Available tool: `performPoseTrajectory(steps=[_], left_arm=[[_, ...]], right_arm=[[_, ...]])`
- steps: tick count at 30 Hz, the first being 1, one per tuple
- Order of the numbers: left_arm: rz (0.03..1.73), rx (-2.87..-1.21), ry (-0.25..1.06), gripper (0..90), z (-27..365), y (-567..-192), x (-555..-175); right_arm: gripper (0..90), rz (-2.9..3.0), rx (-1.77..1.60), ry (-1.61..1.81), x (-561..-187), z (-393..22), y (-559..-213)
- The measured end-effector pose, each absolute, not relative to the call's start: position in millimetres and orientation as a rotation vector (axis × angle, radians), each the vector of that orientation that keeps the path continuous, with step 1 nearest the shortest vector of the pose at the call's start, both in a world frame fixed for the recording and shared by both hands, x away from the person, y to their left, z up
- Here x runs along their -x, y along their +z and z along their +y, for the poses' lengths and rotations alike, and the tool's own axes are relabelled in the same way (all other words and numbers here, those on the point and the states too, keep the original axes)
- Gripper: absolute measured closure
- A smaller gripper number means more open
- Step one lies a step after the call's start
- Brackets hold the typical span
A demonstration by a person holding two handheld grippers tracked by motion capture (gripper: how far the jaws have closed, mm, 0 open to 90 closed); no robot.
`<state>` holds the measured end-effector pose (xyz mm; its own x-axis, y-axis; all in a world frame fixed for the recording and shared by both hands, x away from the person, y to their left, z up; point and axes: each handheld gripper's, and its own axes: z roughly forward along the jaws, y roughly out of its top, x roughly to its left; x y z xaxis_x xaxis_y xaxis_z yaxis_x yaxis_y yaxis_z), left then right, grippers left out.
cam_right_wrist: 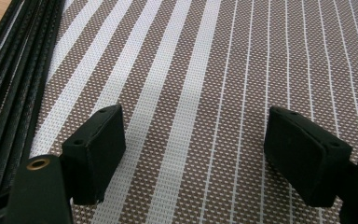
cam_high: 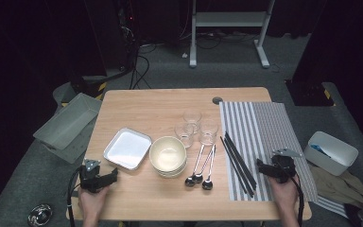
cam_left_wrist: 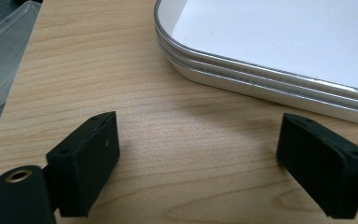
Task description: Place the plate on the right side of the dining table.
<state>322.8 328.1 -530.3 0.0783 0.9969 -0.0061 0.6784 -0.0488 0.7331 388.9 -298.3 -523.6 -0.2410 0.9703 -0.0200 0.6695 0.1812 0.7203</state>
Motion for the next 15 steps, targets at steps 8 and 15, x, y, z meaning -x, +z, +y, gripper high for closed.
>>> performPoseTrajectory(steps=[8,15], left_arm=[[1.661,-1.803,0.711,15.7,329.0,-528.8,-323.1],[1.653,-1.792,0.695,16.4,332.0,-523.6,-322.6]], right_arm=[[20.6,1.982,-1.536,0.825,-388.9,-298.3,-523.6],[21.9,1.986,-1.530,0.828,-388.6,-298.3,-523.6]])
